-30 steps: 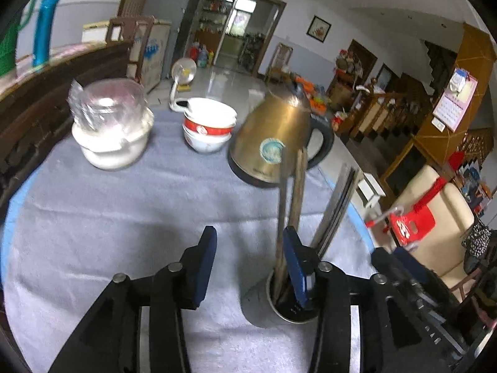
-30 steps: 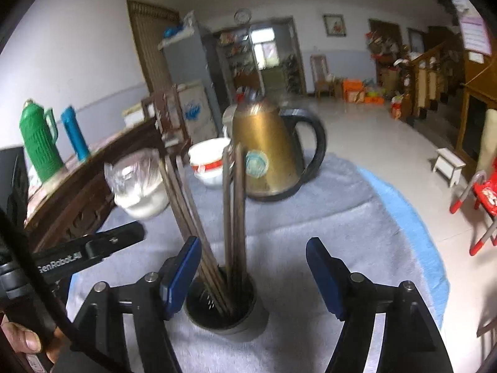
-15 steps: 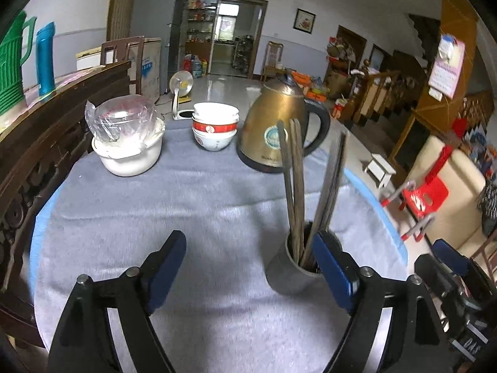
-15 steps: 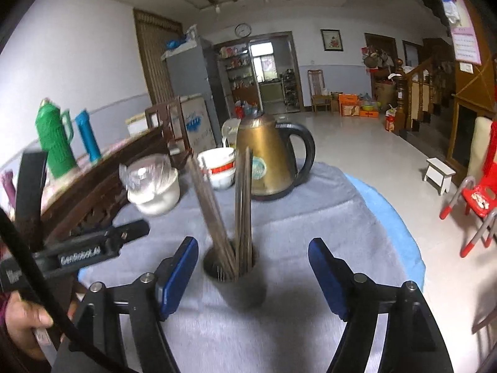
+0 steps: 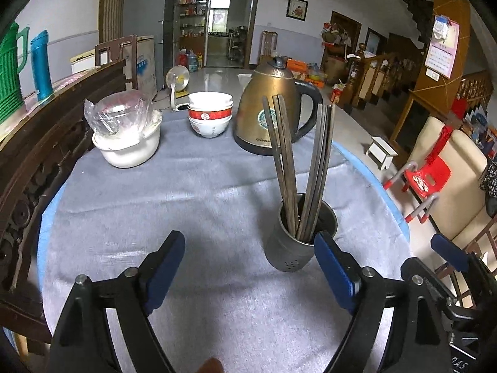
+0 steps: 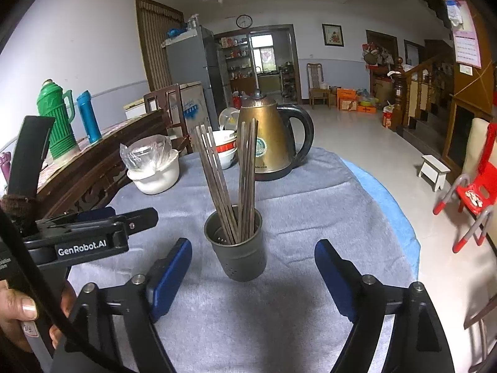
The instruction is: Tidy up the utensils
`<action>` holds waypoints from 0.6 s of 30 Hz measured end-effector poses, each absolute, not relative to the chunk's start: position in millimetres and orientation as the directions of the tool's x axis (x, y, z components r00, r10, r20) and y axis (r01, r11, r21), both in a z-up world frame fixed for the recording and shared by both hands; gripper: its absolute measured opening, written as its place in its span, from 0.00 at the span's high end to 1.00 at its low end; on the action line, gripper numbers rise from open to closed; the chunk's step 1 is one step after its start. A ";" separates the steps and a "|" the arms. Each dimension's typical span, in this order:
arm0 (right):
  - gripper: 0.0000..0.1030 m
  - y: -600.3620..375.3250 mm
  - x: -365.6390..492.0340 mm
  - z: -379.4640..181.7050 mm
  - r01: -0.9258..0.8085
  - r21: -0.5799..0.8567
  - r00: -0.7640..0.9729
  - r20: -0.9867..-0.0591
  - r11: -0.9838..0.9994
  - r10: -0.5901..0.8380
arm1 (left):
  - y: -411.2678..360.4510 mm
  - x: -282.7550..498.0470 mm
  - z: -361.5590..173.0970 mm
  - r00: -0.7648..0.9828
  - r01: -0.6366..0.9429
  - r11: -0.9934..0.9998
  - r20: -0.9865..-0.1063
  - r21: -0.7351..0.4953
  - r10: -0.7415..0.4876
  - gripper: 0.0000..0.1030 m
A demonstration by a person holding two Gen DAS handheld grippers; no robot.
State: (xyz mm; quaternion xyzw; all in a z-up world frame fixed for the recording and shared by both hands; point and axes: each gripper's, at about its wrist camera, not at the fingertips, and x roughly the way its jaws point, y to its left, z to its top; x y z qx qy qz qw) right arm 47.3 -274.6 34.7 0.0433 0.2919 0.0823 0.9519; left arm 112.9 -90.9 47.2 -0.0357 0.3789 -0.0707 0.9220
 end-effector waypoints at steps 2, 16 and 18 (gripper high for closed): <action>0.18 -274.2 45.3 37.0 -0.132 0.130 0.823 -0.537 0.983 0.182 | -91.7 109.6 48.1 0.709 0.105 0.988 -0.688 -0.115 -0.156 0.10; 0.17 -272.4 53.1 40.6 -0.100 0.092 0.831 -0.539 0.991 0.134 | -96.6 111.3 49.7 0.718 0.095 0.995 -0.690 -0.030 -0.089 0.04; 0.17 -272.0 54.2 40.0 -0.100 0.093 0.828 -0.544 0.991 0.135 | -96.5 110.0 51.3 0.724 0.090 0.996 -0.685 -0.016 -0.076 0.03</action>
